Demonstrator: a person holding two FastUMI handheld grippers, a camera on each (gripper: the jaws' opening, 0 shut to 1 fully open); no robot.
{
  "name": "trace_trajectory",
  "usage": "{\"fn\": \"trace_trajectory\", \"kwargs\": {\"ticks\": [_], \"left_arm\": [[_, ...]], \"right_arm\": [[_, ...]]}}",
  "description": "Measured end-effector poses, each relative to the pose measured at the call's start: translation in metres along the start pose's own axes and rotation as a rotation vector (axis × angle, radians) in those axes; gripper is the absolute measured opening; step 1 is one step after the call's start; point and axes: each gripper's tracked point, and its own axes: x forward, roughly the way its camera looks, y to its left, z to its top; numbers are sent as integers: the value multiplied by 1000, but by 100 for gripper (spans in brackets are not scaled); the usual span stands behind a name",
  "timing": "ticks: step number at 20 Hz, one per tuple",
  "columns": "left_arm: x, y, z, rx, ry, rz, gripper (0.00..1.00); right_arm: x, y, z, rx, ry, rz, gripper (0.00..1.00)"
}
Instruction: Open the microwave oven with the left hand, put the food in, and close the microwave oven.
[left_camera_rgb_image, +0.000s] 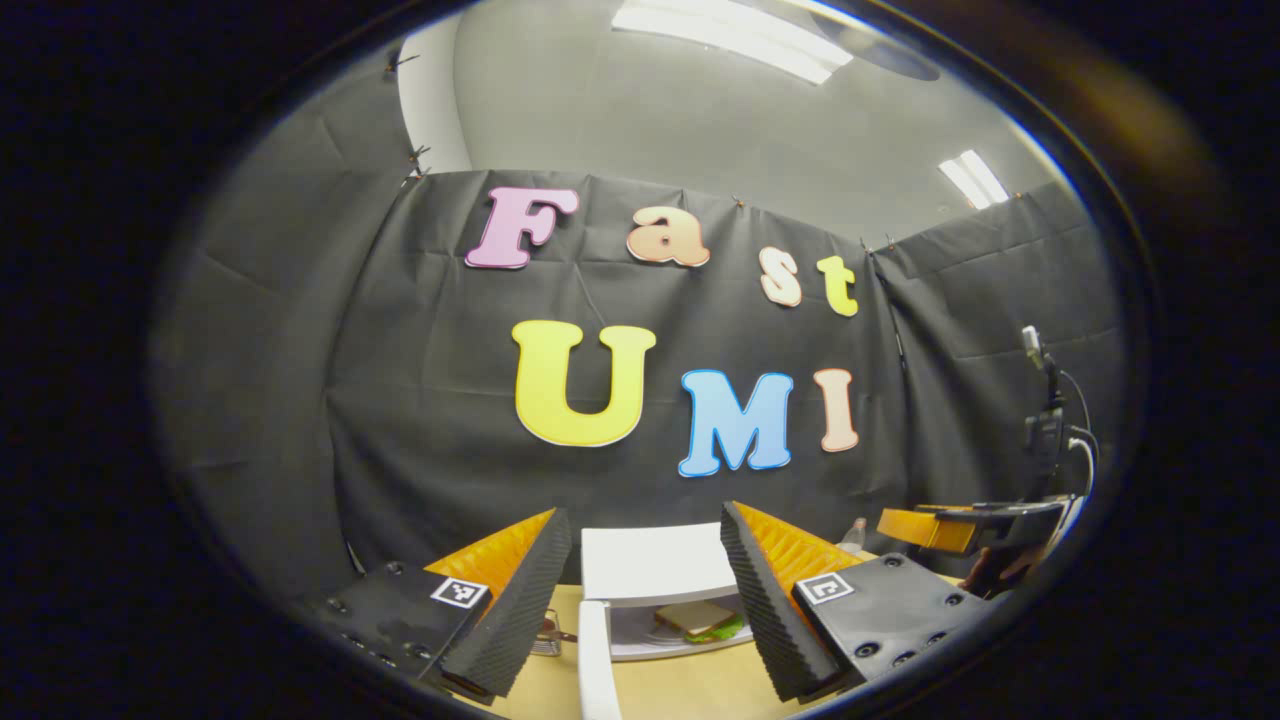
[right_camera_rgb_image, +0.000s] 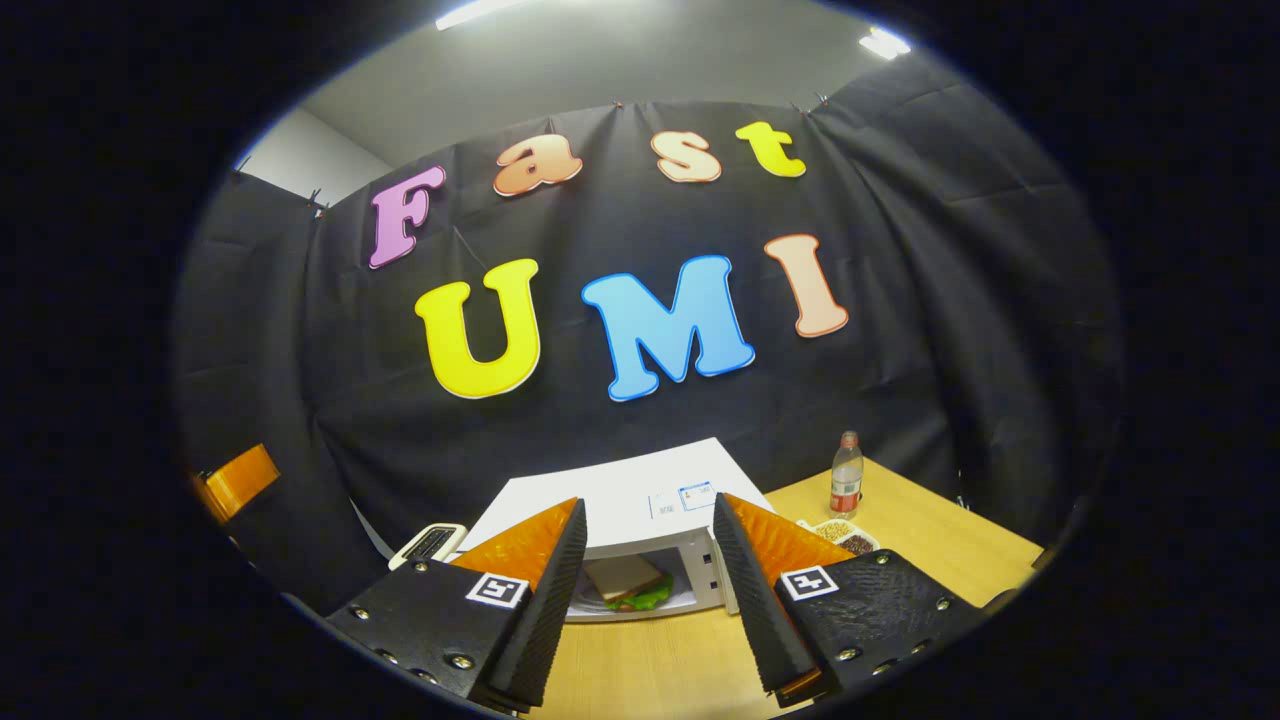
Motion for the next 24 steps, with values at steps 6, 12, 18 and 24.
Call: {"fn": "trace_trajectory", "kwargs": {"ticks": [6, 12, 18, 24], "left_arm": [[0, -32, 2, -2, -5, -30, 97], [-15, -31, 6, 6, -27, -7, 97], [-43, 6, -41, 50, 108, 34, 76], [-101, 81, -120, 23, 325, 130, 6]], "right_arm": [[-28, -14, 41, -60, -91, 3, 77], [-39, -18, 47, -71, -105, 10, 96], [-42, -9, 44, -79, -111, 27, 96], [-39, 0, 38, -49, -104, 17, 96]]}}
